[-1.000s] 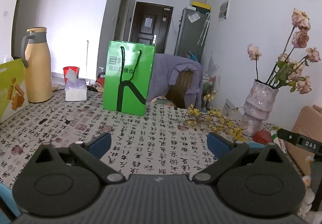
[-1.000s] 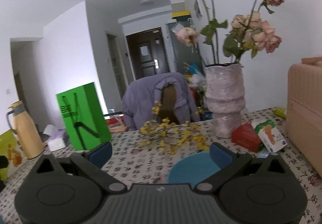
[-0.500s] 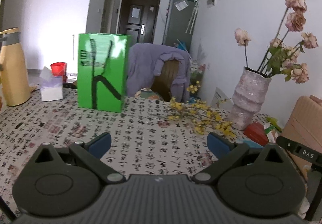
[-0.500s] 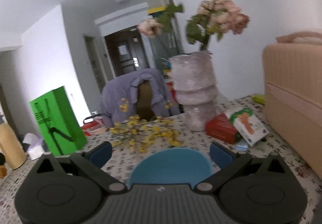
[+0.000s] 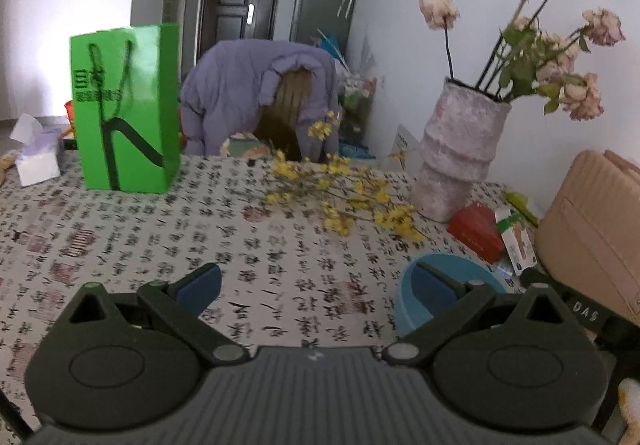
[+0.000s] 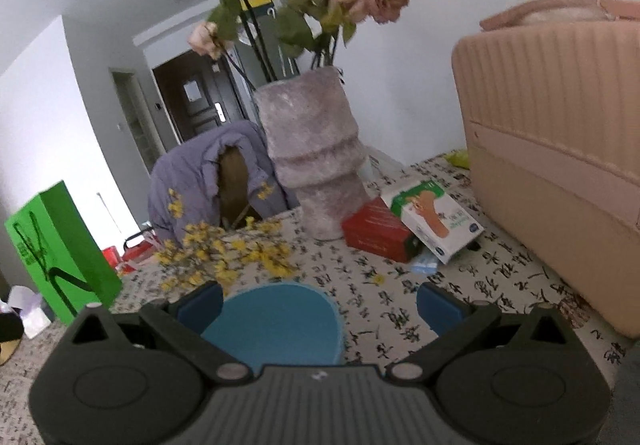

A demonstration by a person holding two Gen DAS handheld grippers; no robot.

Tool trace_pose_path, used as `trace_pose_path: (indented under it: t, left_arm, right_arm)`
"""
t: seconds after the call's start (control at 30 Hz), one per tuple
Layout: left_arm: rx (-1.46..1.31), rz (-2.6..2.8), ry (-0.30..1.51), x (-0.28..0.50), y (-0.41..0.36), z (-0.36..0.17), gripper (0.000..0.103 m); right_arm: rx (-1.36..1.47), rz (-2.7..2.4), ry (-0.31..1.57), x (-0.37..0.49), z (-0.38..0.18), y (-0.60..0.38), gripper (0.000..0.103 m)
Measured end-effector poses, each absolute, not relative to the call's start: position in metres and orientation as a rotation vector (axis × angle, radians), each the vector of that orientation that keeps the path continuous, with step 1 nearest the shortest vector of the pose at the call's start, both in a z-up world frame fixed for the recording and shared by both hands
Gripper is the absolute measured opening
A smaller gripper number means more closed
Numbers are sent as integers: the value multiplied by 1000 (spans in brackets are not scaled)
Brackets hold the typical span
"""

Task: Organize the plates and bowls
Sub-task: 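Move both open grippers forward to the rim of the blue bowl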

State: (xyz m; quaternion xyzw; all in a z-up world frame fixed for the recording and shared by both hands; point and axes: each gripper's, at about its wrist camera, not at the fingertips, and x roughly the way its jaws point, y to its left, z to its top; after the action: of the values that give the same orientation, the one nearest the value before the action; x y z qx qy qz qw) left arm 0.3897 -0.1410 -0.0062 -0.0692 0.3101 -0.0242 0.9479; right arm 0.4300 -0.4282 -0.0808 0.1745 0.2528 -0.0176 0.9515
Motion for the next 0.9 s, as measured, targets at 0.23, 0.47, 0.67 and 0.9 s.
trace_pose_path:
  t: [0.23,0.47,0.67,0.9]
  left_arm:
    - [-123,-14,684,421,-168,-27,103]
    - [-104,4,758,451,-191,-57,103]
    - [-78,11,800,467,-212,-80,102]
    - [-58,36,823,477,-222,-96,102]
  right_arm:
    - [348,-34,579,444,-97,-424,103]
    - [354,-33,628,451,-108,-418,103]
    - [359,-51,674,457,-117,-416,102]
    - [363,-61,710,462,-123,-417,92]
